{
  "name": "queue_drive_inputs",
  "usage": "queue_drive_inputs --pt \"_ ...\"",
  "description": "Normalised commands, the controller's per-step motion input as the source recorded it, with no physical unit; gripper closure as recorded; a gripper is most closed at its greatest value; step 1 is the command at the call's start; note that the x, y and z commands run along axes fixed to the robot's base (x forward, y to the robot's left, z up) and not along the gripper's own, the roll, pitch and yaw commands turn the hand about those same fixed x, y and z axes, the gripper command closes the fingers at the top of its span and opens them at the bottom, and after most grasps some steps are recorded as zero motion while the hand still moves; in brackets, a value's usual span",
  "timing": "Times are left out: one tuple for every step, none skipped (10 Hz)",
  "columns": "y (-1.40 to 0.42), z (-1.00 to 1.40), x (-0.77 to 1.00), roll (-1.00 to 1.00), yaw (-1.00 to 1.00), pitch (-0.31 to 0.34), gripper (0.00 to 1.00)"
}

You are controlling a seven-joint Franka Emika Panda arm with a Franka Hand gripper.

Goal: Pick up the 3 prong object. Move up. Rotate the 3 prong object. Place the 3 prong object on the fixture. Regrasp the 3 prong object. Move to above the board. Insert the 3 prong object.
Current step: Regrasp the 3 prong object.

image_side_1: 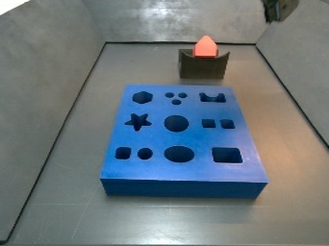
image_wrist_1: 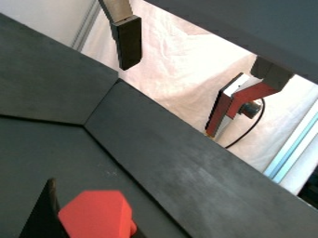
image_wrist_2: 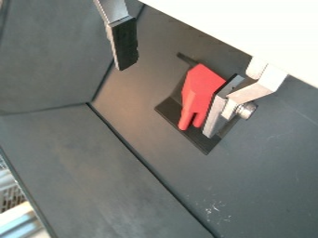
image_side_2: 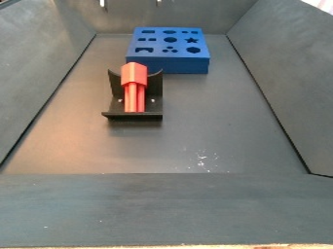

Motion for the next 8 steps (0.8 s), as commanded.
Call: queue_drive_inputs --pt "0.06 -1.0 0.06 0.16 0.17 -0.041 0.0" --pt "0.05 -1.0 0.06 0.14 0.15 -0.06 0.0" --pt "0.05 -1.0 0.08 0.11 0.11 -0.083 0.0" --pt "0.05 -1.0 0.08 0.09 0.08 -0.1 0.0" --pt "0.04 -1.0 0.09 0.07 0.05 -0.108 0.0" --pt "0.04 -1.0 0.1 0.07 0.03 -0.107 0.0" --pt "0.03 -1.0 0.11 0.08 0.0 -0.094 0.0" --pt "0.03 -1.0 0.12 0.07 -0.02 -0.076 0.0"
